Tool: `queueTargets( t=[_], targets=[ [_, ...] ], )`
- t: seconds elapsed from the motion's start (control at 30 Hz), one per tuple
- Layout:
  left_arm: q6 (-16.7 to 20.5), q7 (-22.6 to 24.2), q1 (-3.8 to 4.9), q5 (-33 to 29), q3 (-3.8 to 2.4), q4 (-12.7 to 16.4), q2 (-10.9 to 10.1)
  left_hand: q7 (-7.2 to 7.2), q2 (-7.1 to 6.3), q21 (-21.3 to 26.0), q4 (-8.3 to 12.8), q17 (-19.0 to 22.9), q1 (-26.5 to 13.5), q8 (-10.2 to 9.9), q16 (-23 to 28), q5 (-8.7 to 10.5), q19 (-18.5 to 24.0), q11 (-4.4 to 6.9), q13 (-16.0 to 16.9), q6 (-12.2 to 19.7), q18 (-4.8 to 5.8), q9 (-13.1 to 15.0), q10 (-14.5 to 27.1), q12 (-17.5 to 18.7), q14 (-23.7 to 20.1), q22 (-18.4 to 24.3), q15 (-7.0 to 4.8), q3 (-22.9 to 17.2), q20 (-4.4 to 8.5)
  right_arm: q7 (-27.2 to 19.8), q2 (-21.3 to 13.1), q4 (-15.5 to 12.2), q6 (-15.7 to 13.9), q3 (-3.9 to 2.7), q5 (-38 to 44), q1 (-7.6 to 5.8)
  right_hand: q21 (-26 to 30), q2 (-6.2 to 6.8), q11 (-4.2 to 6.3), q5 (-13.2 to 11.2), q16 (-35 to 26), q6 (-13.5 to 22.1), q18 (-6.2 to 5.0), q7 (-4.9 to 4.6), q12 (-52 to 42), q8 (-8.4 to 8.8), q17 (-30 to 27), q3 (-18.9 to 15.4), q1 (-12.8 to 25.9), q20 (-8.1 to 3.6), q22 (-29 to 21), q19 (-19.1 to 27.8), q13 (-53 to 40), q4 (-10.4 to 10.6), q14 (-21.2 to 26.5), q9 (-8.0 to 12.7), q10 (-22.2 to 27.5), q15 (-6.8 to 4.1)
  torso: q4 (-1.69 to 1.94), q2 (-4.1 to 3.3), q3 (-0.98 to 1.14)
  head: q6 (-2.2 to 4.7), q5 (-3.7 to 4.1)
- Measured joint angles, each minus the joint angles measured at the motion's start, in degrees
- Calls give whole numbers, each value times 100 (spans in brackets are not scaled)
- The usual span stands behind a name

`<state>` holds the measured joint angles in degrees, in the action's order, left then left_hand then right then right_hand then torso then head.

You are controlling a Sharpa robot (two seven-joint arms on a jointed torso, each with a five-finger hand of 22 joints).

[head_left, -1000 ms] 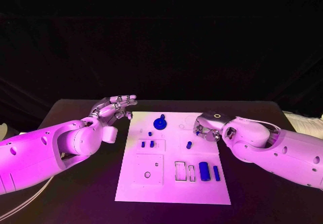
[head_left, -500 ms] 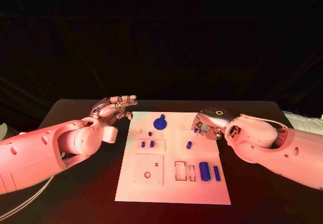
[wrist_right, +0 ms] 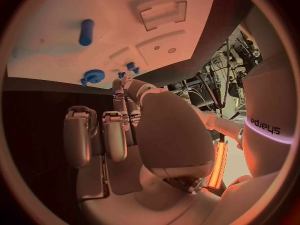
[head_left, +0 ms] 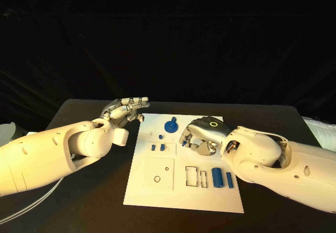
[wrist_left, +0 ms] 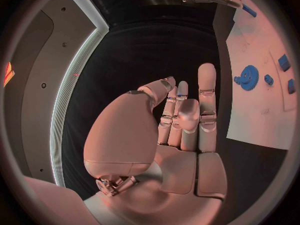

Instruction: Assemble the parts on the task board

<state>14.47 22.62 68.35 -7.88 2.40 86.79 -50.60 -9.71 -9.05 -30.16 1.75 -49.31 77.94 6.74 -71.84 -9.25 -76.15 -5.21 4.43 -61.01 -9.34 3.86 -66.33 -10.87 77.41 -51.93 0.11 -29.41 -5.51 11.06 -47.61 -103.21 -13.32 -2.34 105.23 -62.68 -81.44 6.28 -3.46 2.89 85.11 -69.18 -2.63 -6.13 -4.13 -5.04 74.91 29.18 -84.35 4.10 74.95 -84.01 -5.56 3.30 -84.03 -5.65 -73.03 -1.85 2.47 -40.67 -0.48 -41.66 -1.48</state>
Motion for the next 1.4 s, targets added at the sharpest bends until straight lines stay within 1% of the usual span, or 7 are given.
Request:
queueTargets(
  t=[0.1,0.3,0.4,0.47,0.7,1.07,1.4],
  targets=[
    [-2,-6,-2,0,0,27,9,0,0,0,16,15,0,0,0,0,0,-20,0,0,0,0,20,0,-20,0,21,16,0,-28,151,11,-2,19,-6,136,0,7,6,-1,0,0,0,0,7,4,0,24,8,0,0,0,4,-24,0,-4,-7,0,1,0,-7,-38,-48],
    [-9,-13,-2,0,0,80,19,0,0,0,16,15,0,0,0,0,0,-20,0,0,0,0,20,0,-20,0,20,16,0,-97,449,181,-1,65,-18,438,0,-17,6,-2,0,20,0,-20,7,22,0,24,31,0,-1,0,17,-24,0,-6,-8,0,-1,0,-11,-84,-124],
    [-14,-15,-3,0,0,98,23,0,0,0,16,15,0,0,0,0,0,-20,1,0,0,0,20,0,-20,0,20,16,0,-133,572,272,7,81,-22,540,0,-9,6,-3,0,20,-1,-20,8,28,0,47,39,0,-1,0,28,-47,0,-7,-8,0,-2,0,-8,-97,-158],
    [-16,-16,-3,-1,0,105,25,0,0,0,16,15,0,0,0,0,0,-20,1,0,0,0,20,0,-20,-1,20,16,0,-150,626,320,14,86,-25,576,0,-9,6,-4,0,20,0,-20,8,32,-1,47,39,0,-1,0,31,-47,0,-7,-8,0,-2,0,-7,-109,-174],
    [-26,-20,-3,-1,0,120,25,0,0,0,16,15,0,0,0,0,0,-20,-5,0,1,1,20,0,-20,2,21,16,0,-185,740,466,63,107,-30,634,0,-9,5,-5,0,20,0,-20,9,48,-1,39,39,0,-2,0,29,-56,0,-7,-9,0,-2,0,-4,-140,-210],
    [-40,-33,-3,-1,0,116,29,0,0,0,16,15,0,0,0,0,0,-20,-5,0,1,1,20,0,-20,5,20,16,0,-191,836,551,157,127,-28,651,1,-1,-2,-12,0,20,0,-20,10,65,4,31,47,0,-3,0,29,-63,0,-5,-18,0,-6,-2,7,-183,-243],
    [-52,-47,-3,-1,0,114,27,0,0,0,16,14,0,0,0,0,0,-20,-4,0,0,1,20,0,-20,5,20,16,0,-165,897,586,196,124,36,646,1,-1,-1,-13,0,19,0,-20,32,64,3,31,46,0,-3,0,30,-63,0,-12,-20,1,-7,-3,5,-203,-254]
  ],
)
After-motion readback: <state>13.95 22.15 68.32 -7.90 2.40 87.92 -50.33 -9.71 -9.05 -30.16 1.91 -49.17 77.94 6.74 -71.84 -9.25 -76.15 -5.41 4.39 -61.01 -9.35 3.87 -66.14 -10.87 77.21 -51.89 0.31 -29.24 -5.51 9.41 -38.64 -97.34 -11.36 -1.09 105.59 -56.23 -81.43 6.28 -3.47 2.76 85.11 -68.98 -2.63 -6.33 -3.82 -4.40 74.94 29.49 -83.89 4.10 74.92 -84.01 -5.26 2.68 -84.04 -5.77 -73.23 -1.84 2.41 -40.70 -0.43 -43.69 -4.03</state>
